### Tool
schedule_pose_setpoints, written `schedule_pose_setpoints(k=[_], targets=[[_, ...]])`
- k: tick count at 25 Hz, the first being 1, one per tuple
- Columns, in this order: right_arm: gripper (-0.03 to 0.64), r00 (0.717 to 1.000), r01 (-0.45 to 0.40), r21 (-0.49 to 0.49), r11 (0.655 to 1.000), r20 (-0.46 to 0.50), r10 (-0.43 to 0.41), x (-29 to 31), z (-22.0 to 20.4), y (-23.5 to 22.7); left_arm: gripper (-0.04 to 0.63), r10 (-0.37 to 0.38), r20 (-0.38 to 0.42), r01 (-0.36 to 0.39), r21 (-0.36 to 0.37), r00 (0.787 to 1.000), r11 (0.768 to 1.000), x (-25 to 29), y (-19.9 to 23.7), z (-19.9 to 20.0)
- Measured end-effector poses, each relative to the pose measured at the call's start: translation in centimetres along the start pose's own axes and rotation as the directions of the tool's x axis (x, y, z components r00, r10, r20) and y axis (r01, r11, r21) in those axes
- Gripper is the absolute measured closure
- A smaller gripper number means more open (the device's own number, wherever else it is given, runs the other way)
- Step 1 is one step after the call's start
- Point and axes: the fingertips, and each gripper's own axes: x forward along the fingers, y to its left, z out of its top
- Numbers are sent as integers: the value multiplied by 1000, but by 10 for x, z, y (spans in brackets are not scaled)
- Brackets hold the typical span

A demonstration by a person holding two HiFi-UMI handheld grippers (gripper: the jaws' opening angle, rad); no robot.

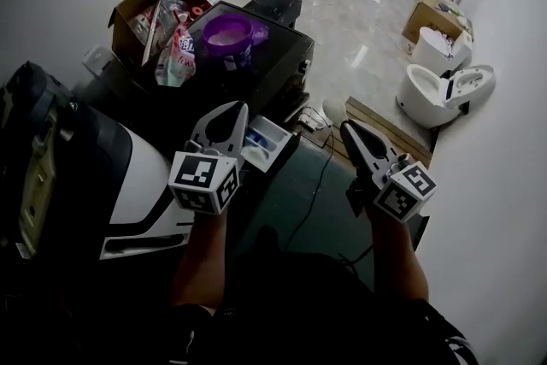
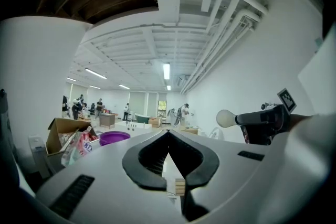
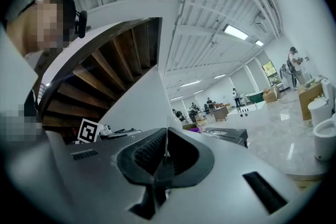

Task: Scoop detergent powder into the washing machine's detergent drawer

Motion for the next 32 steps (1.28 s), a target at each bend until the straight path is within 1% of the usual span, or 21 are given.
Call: schedule_pose_setpoints(k=[4,10,15,19,25,29,32], targets=[[594,1000,-2,-7,1000,-10,2,34,-1,-3,588,5,-14,-5,1,1000,1000,8,28,-4],[594,999,-23,-14,1000,-38,22,74,-6,2,588,12,-9,-12,-23,1000,1000,15,62,-10],[594,997,-40,-13,999,-64,39,84,-11,5,588,5,-19,-6,-40,1000,999,19,66,-15],[594,997,-48,1,999,-61,48,89,-11,-5,588,6,-24,-7,-33,1000,999,29,65,-16],[594,992,-109,37,993,-56,111,111,-5,-36,588,61,-41,-61,-19,997,998,54,69,-14],[594,982,-168,66,984,-72,173,130,-1,-65,588,115,-59,-116,-15,992,993,81,72,-12],[594,974,-209,92,974,-72,216,141,4,-92,588,148,-71,-148,5,986,989,106,69,-6]])
